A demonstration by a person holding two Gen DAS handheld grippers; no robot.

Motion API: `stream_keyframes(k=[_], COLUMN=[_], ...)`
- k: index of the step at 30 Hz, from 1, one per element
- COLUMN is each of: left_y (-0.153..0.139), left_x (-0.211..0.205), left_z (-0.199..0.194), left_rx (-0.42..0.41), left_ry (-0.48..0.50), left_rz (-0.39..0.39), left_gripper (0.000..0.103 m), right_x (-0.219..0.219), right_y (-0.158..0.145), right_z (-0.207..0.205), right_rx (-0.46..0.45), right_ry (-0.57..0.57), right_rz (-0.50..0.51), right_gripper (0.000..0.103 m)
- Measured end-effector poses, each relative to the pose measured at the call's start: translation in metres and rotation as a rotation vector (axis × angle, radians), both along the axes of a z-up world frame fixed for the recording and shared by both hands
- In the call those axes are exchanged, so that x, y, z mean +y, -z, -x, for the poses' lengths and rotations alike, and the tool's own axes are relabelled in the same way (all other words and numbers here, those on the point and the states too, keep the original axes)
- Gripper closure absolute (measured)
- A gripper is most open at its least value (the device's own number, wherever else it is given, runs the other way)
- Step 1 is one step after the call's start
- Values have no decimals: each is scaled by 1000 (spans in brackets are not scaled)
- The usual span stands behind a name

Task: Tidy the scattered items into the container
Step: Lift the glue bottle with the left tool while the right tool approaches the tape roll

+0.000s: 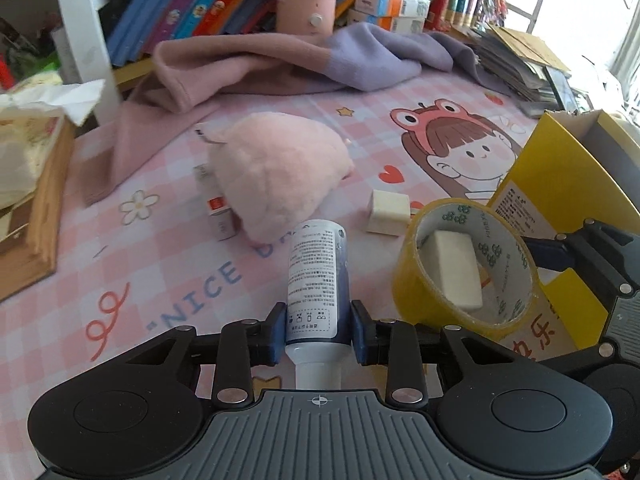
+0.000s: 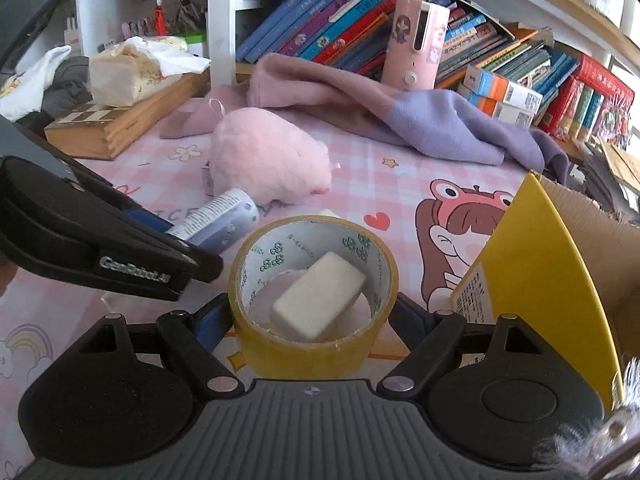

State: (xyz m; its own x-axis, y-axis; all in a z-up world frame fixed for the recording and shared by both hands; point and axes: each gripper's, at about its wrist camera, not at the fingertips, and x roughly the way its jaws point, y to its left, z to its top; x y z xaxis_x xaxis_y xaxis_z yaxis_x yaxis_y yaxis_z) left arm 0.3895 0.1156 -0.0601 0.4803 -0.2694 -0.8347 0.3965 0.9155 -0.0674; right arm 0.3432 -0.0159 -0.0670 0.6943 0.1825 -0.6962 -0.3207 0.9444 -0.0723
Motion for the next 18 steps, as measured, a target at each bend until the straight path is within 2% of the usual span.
stream_keyframes(k=[3, 12, 18], left_y=[-6, -27, -42], left_x=[2, 14, 21], left_z=[8, 40, 68], left_rx=[-20, -58, -72], left_ry=[-10, -99, -109], left_rz=[0, 76, 118], left_gripper=[72, 72, 72], right_x=[-1, -6, -8], right_y=[-5, -26, -43], right_z=[4, 31, 53], right_rx=[-16, -102, -127], right_ry=[-3, -31, -68], right_rz=[1, -29, -58], right_gripper=[20, 20, 20])
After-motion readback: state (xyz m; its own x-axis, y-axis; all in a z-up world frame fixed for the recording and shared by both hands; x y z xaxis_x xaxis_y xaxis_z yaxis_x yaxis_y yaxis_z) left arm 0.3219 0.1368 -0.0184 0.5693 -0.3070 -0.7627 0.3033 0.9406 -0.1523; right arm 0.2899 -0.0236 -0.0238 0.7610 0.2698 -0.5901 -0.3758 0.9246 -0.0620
